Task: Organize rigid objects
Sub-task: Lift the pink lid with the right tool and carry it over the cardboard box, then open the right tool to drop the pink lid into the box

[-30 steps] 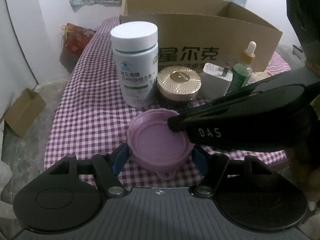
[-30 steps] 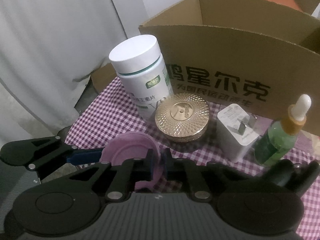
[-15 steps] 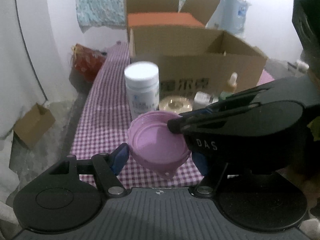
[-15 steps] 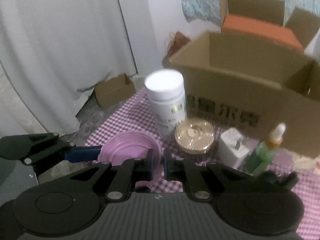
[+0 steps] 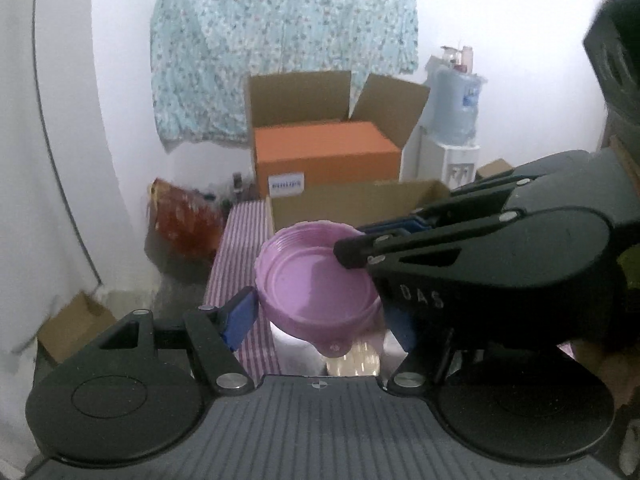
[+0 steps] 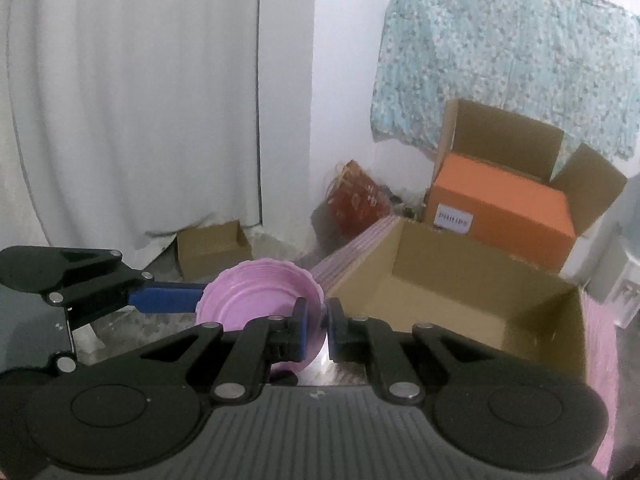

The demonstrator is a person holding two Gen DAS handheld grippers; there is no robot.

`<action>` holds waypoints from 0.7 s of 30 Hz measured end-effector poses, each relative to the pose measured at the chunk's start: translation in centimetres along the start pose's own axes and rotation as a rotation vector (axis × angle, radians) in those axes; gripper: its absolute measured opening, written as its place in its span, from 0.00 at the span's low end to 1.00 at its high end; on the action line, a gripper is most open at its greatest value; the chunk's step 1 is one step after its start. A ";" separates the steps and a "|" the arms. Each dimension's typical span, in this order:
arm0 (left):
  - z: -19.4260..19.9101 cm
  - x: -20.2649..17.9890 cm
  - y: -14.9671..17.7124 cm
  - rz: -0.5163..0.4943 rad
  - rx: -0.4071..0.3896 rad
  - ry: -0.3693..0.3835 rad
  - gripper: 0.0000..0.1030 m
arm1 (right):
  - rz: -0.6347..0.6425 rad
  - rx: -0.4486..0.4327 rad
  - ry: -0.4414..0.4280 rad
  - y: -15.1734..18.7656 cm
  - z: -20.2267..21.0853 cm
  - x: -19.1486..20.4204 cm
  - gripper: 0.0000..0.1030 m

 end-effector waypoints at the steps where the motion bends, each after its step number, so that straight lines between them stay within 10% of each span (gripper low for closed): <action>1: -0.5 0.0 -0.7 -0.003 -0.001 0.003 0.67 | -0.006 0.004 -0.004 -0.6 -0.3 -0.5 0.10; 21: -20.0 1.8 -7.0 0.041 0.388 0.046 0.67 | -0.216 0.293 -0.140 -2.9 -18.1 -13.0 0.05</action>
Point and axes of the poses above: each gripper's, at about its wrist camera, not at the fingertips, and z roughly against the way its jaws point, x to its left, y to its underside, the point moved 3 cm from there along -z, roughly the way its jaws point, and after that the axes turned 10 degrees about z, right-handed, at the moved point
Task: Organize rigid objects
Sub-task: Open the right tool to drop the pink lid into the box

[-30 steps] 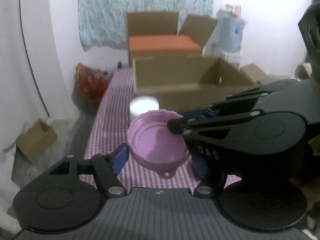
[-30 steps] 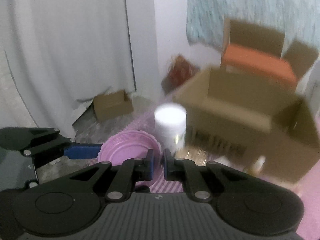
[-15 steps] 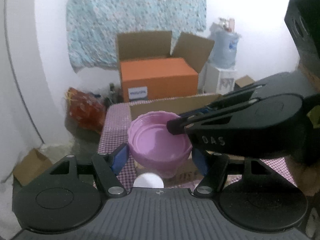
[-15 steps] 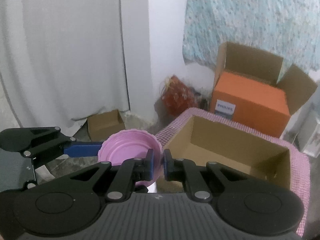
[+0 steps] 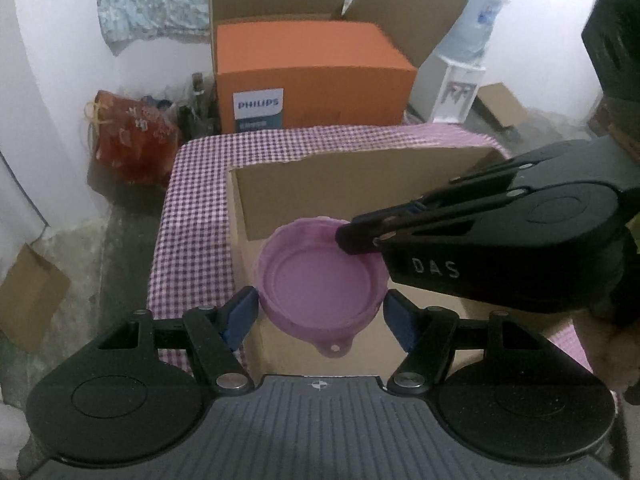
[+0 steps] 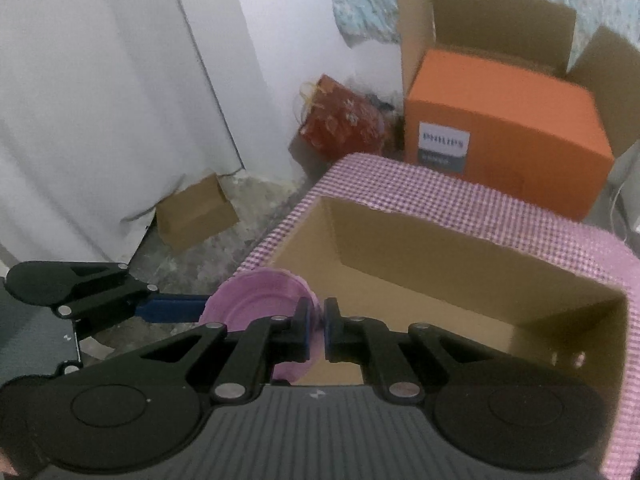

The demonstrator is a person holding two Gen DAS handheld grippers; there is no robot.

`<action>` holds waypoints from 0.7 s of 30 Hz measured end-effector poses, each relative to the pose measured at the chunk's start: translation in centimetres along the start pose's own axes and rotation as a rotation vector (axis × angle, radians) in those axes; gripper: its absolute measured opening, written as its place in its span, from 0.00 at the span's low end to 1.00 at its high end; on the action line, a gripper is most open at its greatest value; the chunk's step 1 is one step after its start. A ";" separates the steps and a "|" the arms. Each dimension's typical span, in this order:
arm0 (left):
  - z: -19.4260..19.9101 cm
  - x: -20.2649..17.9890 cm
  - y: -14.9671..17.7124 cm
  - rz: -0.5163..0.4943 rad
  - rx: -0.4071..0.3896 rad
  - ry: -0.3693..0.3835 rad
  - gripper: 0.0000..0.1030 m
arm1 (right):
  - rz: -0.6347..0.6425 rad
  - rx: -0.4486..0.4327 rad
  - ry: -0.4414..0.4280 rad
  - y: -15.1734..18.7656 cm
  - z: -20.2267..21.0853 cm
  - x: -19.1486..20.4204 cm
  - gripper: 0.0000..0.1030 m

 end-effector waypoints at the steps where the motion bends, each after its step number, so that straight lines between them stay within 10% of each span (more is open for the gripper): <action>1: -0.6 -0.1 -0.4 -0.002 0.006 -0.010 0.67 | -0.009 0.008 -0.003 0.0 -0.6 -0.5 0.05; 21: -0.9 -1.0 -1.7 -0.064 -0.037 -0.094 0.70 | -0.153 0.022 -0.014 0.0 -5.8 -6.8 0.05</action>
Point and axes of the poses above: each gripper's, at about its wrist camera, not at the fingertips, and z roughly against the way its jaws point, x to its left, y to its underside, the point moved 3 cm from there along -z, roughly the way its jaws point, and after that the axes turned 10 degrees about z, right-handed, at the moved point
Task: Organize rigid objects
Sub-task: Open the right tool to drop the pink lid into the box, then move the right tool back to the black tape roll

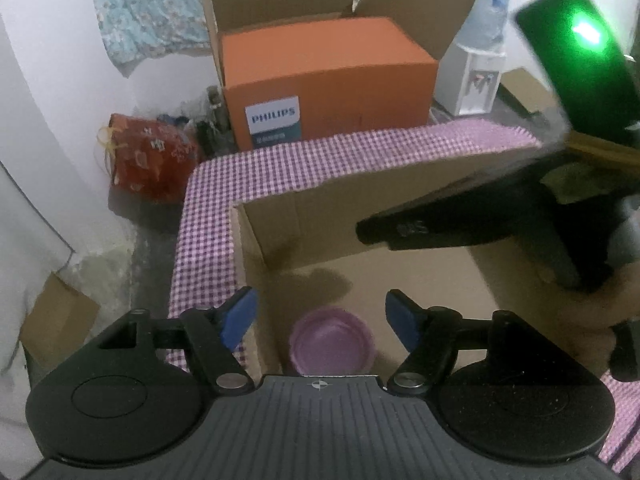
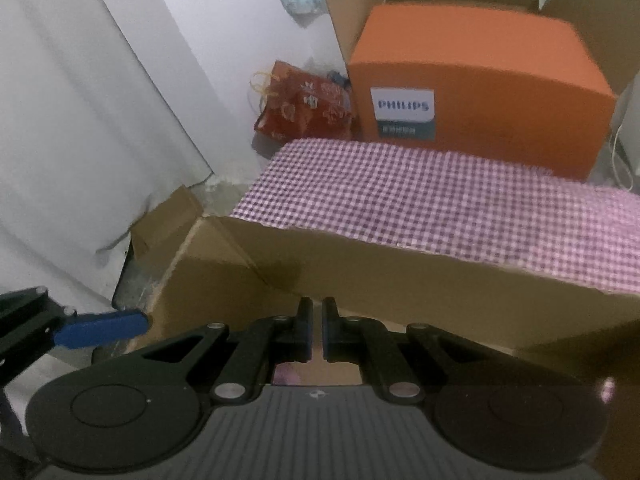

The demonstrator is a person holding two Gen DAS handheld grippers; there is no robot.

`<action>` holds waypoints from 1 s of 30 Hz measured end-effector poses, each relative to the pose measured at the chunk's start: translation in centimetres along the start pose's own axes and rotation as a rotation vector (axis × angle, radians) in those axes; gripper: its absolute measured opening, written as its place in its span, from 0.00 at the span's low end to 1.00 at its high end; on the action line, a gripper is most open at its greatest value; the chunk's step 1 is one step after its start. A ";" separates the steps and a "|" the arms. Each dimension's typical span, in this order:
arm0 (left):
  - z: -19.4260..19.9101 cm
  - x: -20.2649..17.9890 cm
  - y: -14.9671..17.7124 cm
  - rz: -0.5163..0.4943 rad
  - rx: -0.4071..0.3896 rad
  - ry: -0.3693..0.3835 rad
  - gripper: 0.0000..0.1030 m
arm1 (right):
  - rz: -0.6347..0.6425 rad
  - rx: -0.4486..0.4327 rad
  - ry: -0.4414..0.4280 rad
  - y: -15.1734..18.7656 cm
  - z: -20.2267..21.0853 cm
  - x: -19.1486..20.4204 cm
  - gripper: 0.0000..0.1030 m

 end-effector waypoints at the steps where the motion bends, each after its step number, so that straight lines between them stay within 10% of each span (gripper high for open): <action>1: 0.5 0.0 0.0 0.005 -0.009 0.006 0.70 | -0.002 -0.009 -0.007 0.0 0.8 0.2 0.06; 20: 12.6 1.0 7.0 0.049 -0.173 0.122 0.71 | -0.054 -0.336 -0.215 9.1 21.4 8.6 0.07; 30: 12.1 -0.2 14.4 0.009 -0.123 0.173 0.72 | -0.151 -0.324 -0.163 19.5 22.8 10.3 0.14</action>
Point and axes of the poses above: each gripper's, at about its wrist camera, not at the fingertips, and z roughly against the way its jaws point, x to its left, y to its underside, the point moved 3 cm from there along -z, roughly the way its jaws point, and after that the axes turned 10 degrees about z, right-handed, at the moved point
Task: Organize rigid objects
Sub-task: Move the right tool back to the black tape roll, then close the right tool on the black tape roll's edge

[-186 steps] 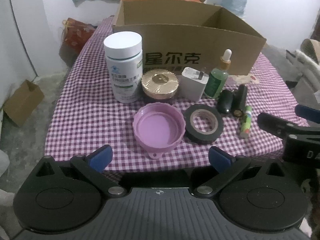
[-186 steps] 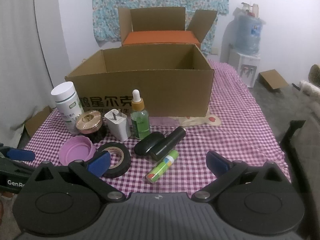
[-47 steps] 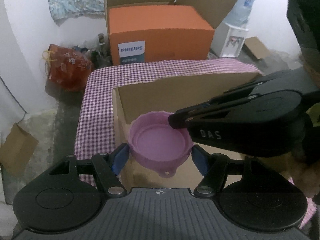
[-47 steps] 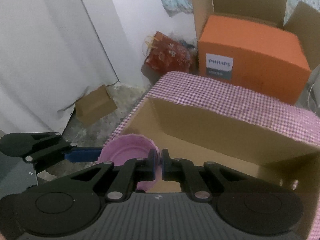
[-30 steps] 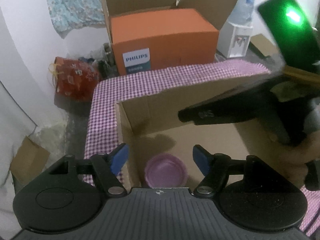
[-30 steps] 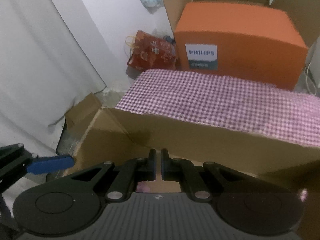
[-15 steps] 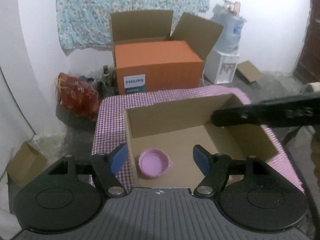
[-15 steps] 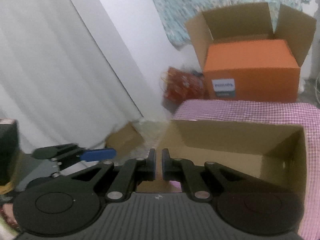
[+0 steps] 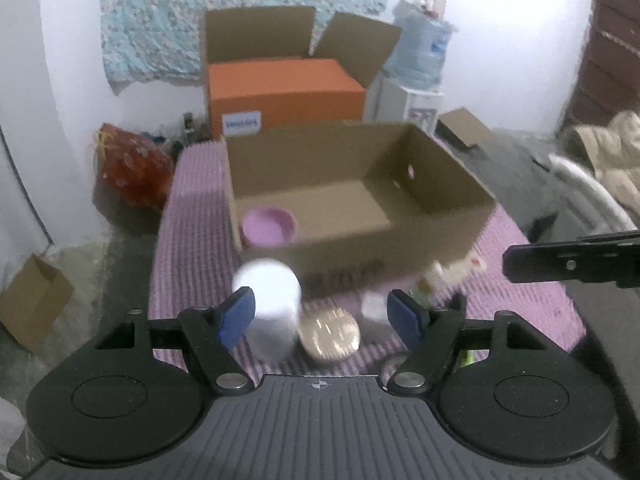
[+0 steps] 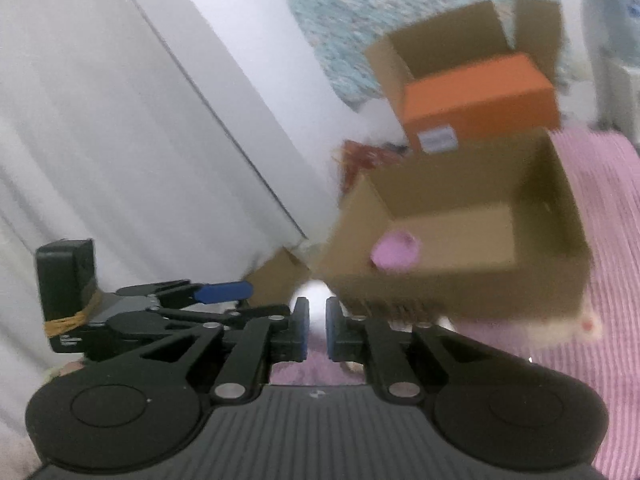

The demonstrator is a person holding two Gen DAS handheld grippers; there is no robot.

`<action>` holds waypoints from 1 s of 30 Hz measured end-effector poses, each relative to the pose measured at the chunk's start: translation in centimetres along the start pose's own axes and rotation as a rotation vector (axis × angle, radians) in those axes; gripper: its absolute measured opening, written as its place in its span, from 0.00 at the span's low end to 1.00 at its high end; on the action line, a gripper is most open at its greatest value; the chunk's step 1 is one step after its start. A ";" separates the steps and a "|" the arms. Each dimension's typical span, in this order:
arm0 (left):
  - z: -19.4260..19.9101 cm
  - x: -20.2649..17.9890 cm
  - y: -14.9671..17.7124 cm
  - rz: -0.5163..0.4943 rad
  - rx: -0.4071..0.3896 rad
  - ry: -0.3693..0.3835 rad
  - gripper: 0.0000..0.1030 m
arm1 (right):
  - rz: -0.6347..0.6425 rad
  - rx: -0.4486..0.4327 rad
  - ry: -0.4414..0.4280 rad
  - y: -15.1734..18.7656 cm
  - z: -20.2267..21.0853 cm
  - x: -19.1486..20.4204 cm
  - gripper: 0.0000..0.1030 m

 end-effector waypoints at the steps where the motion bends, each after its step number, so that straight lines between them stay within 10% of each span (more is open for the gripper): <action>1: -0.4 -0.2 0.6 -0.009 0.010 0.003 0.72 | -0.012 0.006 0.015 0.9 -0.1 -0.2 0.18; 14: -6.9 -3.4 7.4 -0.085 0.156 0.072 0.72 | -0.065 0.142 0.220 9.0 -4.9 -3.5 0.28; 30: -10.6 -4.5 8.9 -0.165 0.211 0.063 0.73 | -0.036 0.269 0.248 11.5 -9.2 -5.6 0.29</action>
Point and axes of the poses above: each gripper's, at about its wrist camera, not at the fingertips, and z roughly against the way its jaws point, x to its left, y to its underside, the point moved 3 cm from there along -z, roughly the way its jaws point, and after that the axes turned 10 degrees about z, right-handed, at the moved point
